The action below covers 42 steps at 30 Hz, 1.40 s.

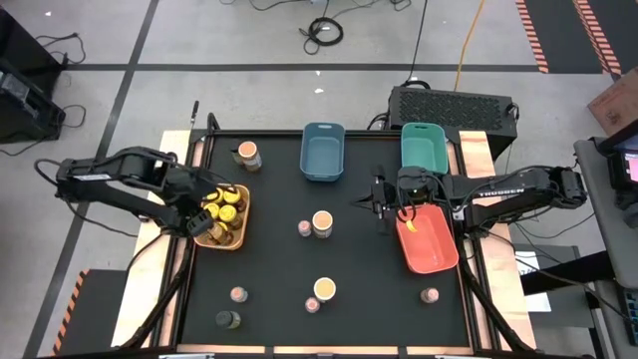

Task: Sort spices by type
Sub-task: Put the yellow seasoning can into the yellow bin

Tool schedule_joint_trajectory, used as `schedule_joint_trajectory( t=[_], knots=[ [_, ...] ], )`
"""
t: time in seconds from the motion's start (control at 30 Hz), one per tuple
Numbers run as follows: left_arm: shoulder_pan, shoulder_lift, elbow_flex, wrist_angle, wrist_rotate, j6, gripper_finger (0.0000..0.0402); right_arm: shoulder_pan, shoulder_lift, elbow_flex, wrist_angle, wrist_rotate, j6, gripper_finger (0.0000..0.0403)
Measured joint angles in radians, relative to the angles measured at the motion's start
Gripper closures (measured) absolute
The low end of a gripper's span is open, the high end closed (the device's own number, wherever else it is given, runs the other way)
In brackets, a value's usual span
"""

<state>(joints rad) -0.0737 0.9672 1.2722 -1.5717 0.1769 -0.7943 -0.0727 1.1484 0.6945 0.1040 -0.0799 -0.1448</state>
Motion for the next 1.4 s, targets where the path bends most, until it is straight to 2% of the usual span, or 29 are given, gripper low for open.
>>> schedule_joint_trajectory(
  t=[0.13,0.27,0.37,0.47,0.63,0.87,0.97,1.13,1.4],
  knots=[
    [0.019,0.02,-0.05,-0.001,-0.052,0.115,0.0168,0.0,0.0,0.0,0.0,0.0,0.002,0.0402],
    [0.022,0.059,-0.052,0.024,-0.082,0.205,0.0168,0.0,0.0,0.0,0.0,0.0,0.01,0.0402],
    [0.021,0.099,-0.052,0.105,-0.101,0.272,0.0162,0.0,0.0,0.0,0.001,0.0,0.01,0.0402],
    [0.021,0.154,-0.052,0.092,-0.128,0.331,0.0158,0.0,0.0,0.0,0.001,0.0,0.01,0.0402],
    [0.021,0.237,-0.045,0.094,-0.144,0.367,0.0163,0.0,0.0,0.0,0.0,0.0,0.01,0.0402],
    [0.02,0.273,-0.054,0.198,-0.119,0.416,0.0163,0.0,0.0,0.0,-0.002,0.0,0.004,0.0402],
    [0.021,0.273,-0.053,0.186,-0.121,0.415,0.0163,0.0,0.0,0.0,-0.004,0.0,0.003,0.0402],
    [0.02,0.289,-0.053,0.06,-0.152,0.382,0.0163,0.0,0.0,0.0,-0.004,0.0,0.002,0.0402],
    [0.019,0.292,-0.069,0.071,-0.164,0.364,0.0163,0.0,0.0,0.0,-0.005,0.0,0.002,0.0402]
  ],
)
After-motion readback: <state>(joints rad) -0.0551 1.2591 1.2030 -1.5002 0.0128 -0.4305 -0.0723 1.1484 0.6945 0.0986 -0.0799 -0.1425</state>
